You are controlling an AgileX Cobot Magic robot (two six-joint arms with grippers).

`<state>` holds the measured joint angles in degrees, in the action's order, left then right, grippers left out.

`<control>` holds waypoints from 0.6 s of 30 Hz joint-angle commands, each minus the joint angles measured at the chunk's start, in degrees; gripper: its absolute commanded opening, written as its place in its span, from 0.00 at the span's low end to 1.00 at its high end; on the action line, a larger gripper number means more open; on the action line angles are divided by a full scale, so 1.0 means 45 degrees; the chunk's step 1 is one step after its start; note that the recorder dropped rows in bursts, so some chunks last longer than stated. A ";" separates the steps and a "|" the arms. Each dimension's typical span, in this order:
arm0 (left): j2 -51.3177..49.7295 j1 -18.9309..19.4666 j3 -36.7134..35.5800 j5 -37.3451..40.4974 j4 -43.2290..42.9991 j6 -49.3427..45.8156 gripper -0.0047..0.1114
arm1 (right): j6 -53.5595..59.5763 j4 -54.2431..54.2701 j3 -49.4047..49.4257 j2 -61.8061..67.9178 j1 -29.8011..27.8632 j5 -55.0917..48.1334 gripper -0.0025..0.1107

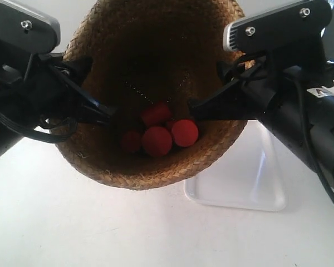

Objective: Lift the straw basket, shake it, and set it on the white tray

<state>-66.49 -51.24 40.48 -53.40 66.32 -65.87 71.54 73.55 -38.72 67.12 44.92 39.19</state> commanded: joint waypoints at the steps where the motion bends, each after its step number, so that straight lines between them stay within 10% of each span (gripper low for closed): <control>1: 0.1258 -0.1974 0.0082 -0.1005 0.2046 -0.3460 0.04 | 0.3586 0.3101 -0.0257 -0.2097 0.1328 -0.0026 0.02; 5: 0.2570 -0.6584 -0.0117 -0.3680 0.2172 -0.5023 0.04 | 0.5113 0.4047 -0.0126 -0.4785 0.3749 -0.0066 0.02; 7: 0.2396 -0.7496 -0.0259 -0.3680 0.1446 -0.5032 0.04 | 0.3891 0.2556 0.0218 -0.4785 0.4104 0.0531 0.02; 13: -0.0473 -0.0688 -0.0174 -0.2303 -0.0482 -0.1535 0.04 | -0.0968 -0.1770 0.0525 0.0488 0.1692 0.5067 0.02; 18: 0.0321 -0.0655 -0.0090 -0.0866 0.1009 -0.2210 0.04 | -0.0719 -0.1148 0.0310 0.0340 0.2009 0.3981 0.02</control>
<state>-67.52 -54.02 39.90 -58.74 72.05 -73.08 67.94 72.46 -36.01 70.52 54.05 54.19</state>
